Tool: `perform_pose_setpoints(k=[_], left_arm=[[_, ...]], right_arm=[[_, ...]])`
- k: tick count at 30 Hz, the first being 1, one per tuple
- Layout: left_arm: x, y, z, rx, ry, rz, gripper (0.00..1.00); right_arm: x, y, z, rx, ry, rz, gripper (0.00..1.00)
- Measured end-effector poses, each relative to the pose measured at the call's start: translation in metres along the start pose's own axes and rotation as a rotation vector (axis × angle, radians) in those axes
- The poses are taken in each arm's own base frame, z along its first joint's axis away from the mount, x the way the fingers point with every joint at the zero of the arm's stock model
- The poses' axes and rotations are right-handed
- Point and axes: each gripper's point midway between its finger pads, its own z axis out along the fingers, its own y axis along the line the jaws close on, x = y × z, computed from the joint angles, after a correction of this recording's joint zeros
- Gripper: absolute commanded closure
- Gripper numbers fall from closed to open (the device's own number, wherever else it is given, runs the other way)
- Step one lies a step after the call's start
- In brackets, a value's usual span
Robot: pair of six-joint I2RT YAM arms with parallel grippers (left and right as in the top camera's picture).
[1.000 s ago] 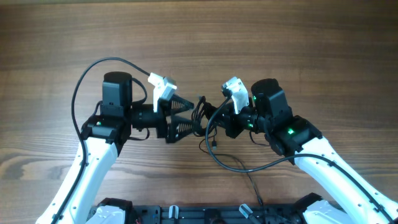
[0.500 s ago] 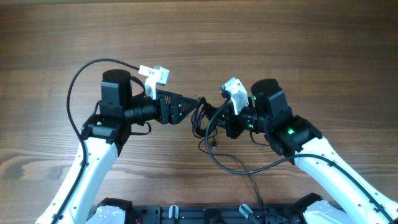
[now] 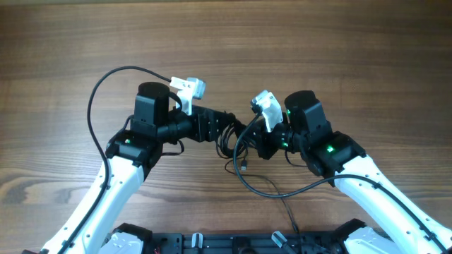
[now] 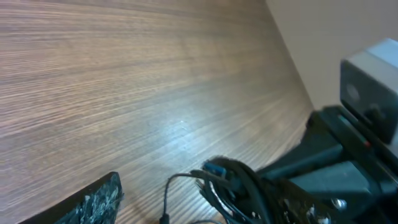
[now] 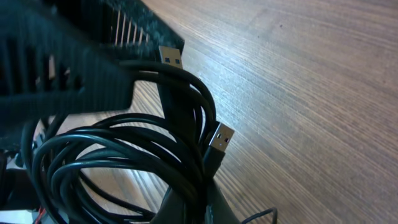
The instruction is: Untangle cables
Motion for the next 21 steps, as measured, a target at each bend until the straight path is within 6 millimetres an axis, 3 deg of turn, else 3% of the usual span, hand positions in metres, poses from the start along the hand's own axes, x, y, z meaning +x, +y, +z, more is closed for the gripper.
perform_pose_setpoints(k=[5, 11, 14, 16, 21], left_arm=[[-0.002, 0.003, 0.000, -0.019, -0.009, -0.012, 0.33], [0.011, 0.008, 0.000, -0.040, 0.038, -0.051, 0.37], [0.016, 0.008, 0.000, -0.038, 0.058, -0.060, 0.65], [0.017, 0.005, 0.000, -0.016, 0.066, -0.038, 0.96], [0.022, 0.004, -0.001, -0.013, 0.085, -0.035, 0.96]], right_arm=[[0.001, 0.000, 0.000, 0.000, 0.004, -0.014, 0.95], [0.001, 0.000, 0.000, 0.000, 0.002, -0.019, 0.95], [-0.001, 0.000, 0.000, -0.001, -0.006, -0.024, 0.95], [-0.002, 0.000, 0.000, -0.001, -0.009, -0.025, 0.96], [-0.003, 0.000, 0.000, -0.002, -0.011, -0.025, 0.96]])
